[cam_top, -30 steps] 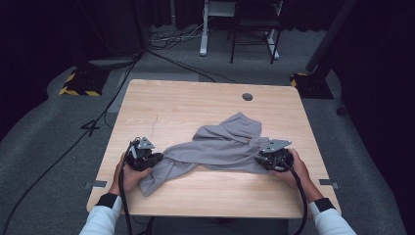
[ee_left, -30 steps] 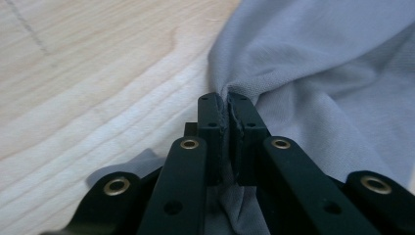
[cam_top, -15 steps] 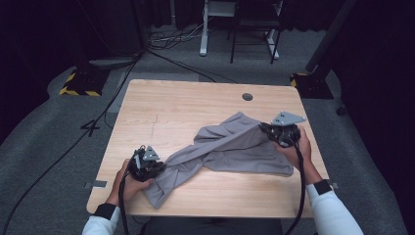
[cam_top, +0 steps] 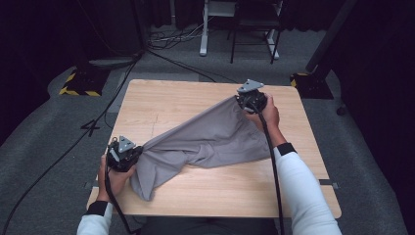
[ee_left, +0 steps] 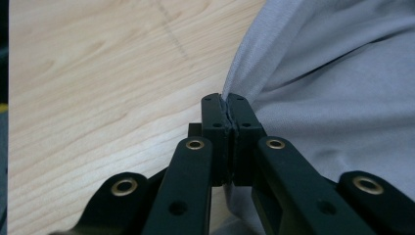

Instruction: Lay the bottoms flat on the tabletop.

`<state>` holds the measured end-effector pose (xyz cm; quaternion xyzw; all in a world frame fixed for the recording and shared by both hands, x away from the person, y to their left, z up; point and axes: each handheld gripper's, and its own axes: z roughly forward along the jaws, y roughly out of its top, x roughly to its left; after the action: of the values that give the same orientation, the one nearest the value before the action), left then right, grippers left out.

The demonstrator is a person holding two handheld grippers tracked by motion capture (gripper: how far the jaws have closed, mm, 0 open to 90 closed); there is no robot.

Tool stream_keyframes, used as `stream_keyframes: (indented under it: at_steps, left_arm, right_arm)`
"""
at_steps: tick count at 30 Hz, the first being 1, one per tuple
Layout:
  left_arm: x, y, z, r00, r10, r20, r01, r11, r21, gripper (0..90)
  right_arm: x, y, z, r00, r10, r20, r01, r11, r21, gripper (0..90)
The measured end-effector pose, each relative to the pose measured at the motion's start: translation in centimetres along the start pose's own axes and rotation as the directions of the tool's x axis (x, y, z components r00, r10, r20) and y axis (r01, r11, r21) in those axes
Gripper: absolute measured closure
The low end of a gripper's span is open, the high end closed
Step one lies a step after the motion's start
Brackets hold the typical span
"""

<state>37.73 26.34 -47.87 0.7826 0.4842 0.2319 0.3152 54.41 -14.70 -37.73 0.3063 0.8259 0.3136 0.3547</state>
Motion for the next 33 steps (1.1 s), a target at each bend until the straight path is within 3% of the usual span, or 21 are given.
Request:
stream_keyframes:
  at_steps: [1, 2, 4, 5, 6, 8, 9, 10, 11, 13, 16, 18, 21, 24, 26, 28, 31, 33]
  left_arm:
    - [-0.1, -0.2, 0.6, 0.9999, 0.002, -0.011, -0.002, 0.9995, 0.031, 80.1]
    - [-0.2, -0.3, 0.8, 1.0, 0.003, 0.0, -0.003, 0.9993, 0.037, 79.9]
    - [-0.6, -0.4, 1.0, 0.9991, 0.041, 0.013, -0.041, 0.9975, 0.057, 73.1]
    - [-0.9, -0.4, 1.0, 0.9989, 0.047, 0.004, -0.048, 0.997, 0.061, 65.3]
    - [-1.3, -0.3, 0.9, 0.9982, 0.057, 0.02, -0.058, 0.9958, 0.07, 57.3]
    - [-2.3, -0.3, 0.5, 0.9959, 0.072, 0.055, -0.075, 0.9961, 0.047, 46.2]
    - [-2.7, -0.3, 0.3, 0.9927, 0.086, 0.084, -0.09, 0.9951, 0.041, 40.9]
    - [-3.7, -0.3, 0.1, 0.983, 0.13, 0.13, -0.137, 0.9894, 0.048, 36.0]
    - [-4.3, -0.4, 0.0, 0.9775, 0.159, 0.138, -0.168, 0.9842, 0.056, 34.3]
    - [-5.5, -0.6, -0.3, 0.9616, 0.189, 0.198, -0.204, 0.9772, 0.057, 31.4]
    - [-6.8, -1.0, -0.6, 0.9464, 0.185, 0.265, -0.202, 0.9788, 0.036, 31.5]
    - [-7.9, -1.3, -0.8, 0.9355, 0.216, 0.28, -0.233, 0.9721, 0.029, 30.0]
    - [-8.8, -1.5, -0.8, 0.9289, 0.232, 0.289, -0.252, 0.967, 0.035, 28.3]
    - [-9.6, -1.7, -0.5, 0.9292, 0.259, 0.263, -0.28, 0.9589, 0.044, 28.4]
    - [-9.5, -1.6, -0.4, 0.9312, 0.247, 0.268, -0.267, 0.9627, 0.041, 30.1]
    - [-9.2, -1.6, -0.3, 0.9337, 0.234, 0.271, -0.252, 0.9671, 0.034, 30.4]
    - [-9.1, -1.5, -0.2, 0.9395, 0.227, 0.257, -0.243, 0.9694, 0.033, 30.4]
    - [-9.2, -1.5, -0.1, 0.9406, 0.23, 0.25, -0.246, 0.9688, 0.033, 30.4]
  right_arm:
    - [0.3, 0.1, 0.6, 0.9995, 0.005, 0.032, -0.006, 1.0, 0.026, 57.5]
    - [0.6, -0.1, 1.1, 0.9997, 0.023, 0.011, -0.023, 0.998, 0.058, 55.7]
    - [0.8, -0.8, 1.2, 0.9974, 0.048, -0.053, -0.045, 0.997, 0.062, 48.5]
    - [1.1, -1.5, 1.0, 0.9947, 0.058, -0.085, -0.053, 0.997, 0.057, 48.0]
    - [1.3, -2.3, 0.7, 0.9901, 0.059, -0.128, -0.052, 0.997, 0.057, 46.3]
    - [1.5, -4.8, -0.5, 0.9737, 0.045, -0.223, -0.036, 0.998, 0.043, 44.3]
    - [1.4, -6.1, -1.0, 0.959, 0.046, -0.279, -0.036, 0.998, 0.043, 43.1]
    - [1.3, -7.2, -1.4, 0.9451, 0.051, -0.323, -0.037, 0.998, 0.051, 41.9]
    - [1.3, -9.3, -2.3, 0.923, 0.04, -0.383, -0.017, 0.998, 0.062, 39.4]
    - [1.3, -11.7, -3.2, 0.9034, 0.026, -0.428, 0.006, 0.997, 0.073, 40.0]
    - [1.5, -14.5, -4.7, 0.8833, -0.003, -0.469, 0.056, 0.994, 0.097, 38.3]
    - [1.9, -15.8, -5.5, 0.8652, -0.006, -0.501, 0.06, 0.994, 0.092, 37.3]
    - [2.7, -16.6, -5.8, 0.853, -0.035, -0.521, 0.087, 0.993, 0.076, 37.4]
    - [3.3, -16.6, -5.6, 0.866, -0.064, -0.496, 0.121, 0.989, 0.084, 40.5]
    - [3.4, -16.6, -5.1, 0.8797, -0.049, -0.473, 0.108, 0.989, 0.098, 45.3]
    - [3.2, -16.6, -4.9, 0.8842, -0.04, -0.465, 0.096, 0.991, 0.096, 53.6]
    - [3.0, -16.5, -4.7, 0.9055, -0.044, -0.422, 0.098, 0.989, 0.108, 78.3]
    - [3.1, -16.2, -4.5, 0.9111, -0.06, -0.408, 0.119, 0.985, 0.122, 86.4]
